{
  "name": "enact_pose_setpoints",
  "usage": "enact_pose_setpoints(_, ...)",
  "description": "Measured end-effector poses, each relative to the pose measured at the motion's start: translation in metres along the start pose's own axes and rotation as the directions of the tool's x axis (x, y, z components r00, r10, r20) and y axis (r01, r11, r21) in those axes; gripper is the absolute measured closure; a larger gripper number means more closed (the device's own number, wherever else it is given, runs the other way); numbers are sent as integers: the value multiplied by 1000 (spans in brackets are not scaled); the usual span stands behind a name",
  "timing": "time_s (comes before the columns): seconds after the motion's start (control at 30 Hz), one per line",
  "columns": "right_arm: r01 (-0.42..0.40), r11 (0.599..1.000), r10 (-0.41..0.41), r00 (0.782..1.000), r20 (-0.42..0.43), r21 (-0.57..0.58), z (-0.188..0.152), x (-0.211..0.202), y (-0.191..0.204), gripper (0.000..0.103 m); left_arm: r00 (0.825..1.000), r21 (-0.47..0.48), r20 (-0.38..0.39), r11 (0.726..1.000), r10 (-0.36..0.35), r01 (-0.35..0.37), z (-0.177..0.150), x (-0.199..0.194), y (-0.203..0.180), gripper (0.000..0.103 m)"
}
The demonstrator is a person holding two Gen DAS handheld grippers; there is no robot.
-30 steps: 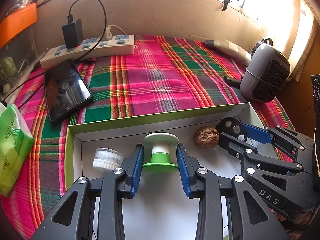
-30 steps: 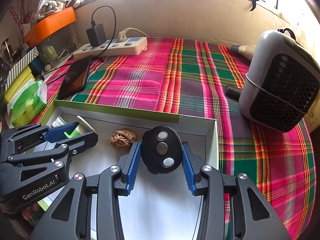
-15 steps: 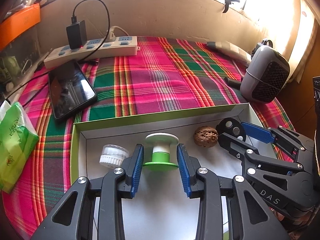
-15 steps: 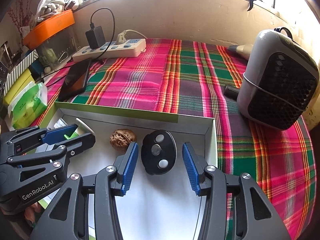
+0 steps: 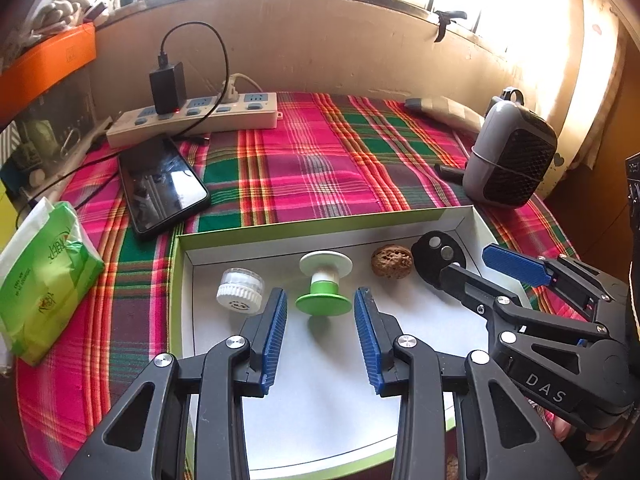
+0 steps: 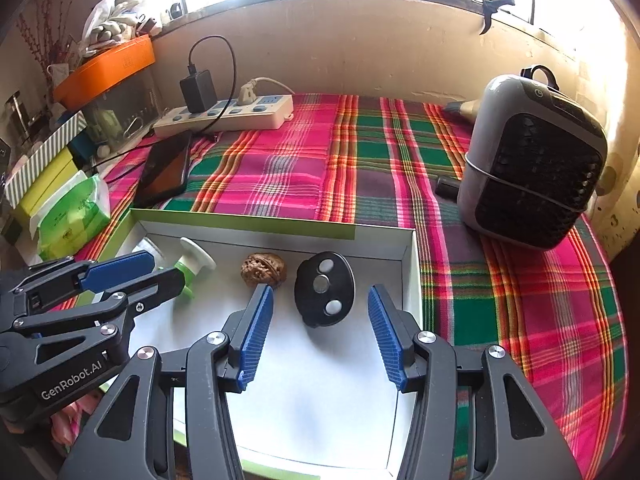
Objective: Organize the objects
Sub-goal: 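Withdraw both open grippers from the box toward the pink clip and walnut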
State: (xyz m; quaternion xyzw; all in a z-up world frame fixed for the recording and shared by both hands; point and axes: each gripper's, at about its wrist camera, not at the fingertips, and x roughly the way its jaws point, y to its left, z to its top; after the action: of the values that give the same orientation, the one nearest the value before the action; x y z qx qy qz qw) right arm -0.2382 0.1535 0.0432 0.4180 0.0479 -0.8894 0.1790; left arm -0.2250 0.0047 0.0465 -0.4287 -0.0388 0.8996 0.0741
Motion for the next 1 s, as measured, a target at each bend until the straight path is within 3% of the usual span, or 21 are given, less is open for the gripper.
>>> enact_pose_setpoints(0.53, -16, 1000, 16, 997, 74, -1, -33, -56, 23, 52, 997, -1, 81, 1000, 1, -1, -40, -61, -5, 70)
enact_pose_setpoints(1.0, -7, 1000, 8, 993, 120, -5, -78, -90, 34, 52, 992, 17, 123, 1000, -17, 15, -88, -92, -5, 70)
